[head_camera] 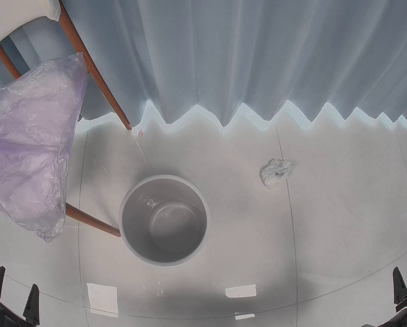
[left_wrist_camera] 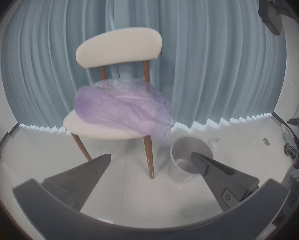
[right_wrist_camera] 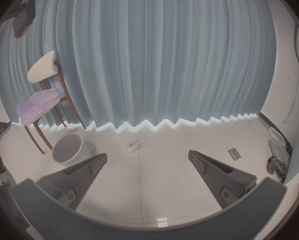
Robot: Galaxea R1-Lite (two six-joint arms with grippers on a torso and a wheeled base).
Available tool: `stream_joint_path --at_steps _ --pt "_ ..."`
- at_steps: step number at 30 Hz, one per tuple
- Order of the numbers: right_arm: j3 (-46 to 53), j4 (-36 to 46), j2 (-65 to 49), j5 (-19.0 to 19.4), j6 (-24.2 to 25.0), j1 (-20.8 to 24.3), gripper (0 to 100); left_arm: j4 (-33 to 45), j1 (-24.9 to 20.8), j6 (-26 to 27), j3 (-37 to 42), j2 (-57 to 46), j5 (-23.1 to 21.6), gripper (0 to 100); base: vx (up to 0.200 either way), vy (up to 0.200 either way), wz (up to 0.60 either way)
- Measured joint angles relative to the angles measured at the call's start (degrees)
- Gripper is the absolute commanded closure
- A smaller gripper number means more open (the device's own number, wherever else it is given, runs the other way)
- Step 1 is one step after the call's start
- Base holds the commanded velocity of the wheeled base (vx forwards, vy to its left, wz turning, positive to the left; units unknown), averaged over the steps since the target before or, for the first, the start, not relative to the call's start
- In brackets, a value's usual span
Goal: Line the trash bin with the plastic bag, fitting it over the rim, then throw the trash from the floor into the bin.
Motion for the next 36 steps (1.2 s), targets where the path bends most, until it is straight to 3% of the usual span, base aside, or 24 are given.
stream_joint_path --at_steps 7,21,30,36 --pt "0.0 0.0 0.0 0.0 0.0 0.0 0 -11.9 0.0 2.9 0.0 0.0 3.5 0 0.000 0.000 0.00" --pt "0.0 0.0 0.0 0.0 0.0 0.0 0 -14.0 0.0 9.2 0.0 0.0 3.6 0 0.000 0.000 0.00" --pt "0.0 0.0 0.0 0.0 0.0 0.0 0 -16.0 0.0 4.9 0.0 0.0 3.8 0 0.000 0.000 0.00" --pt "0.0 0.0 0.0 0.0 0.0 0.0 0 -21.8 0.0 6.6 0.0 0.0 4.1 0 0.000 0.000 0.00"
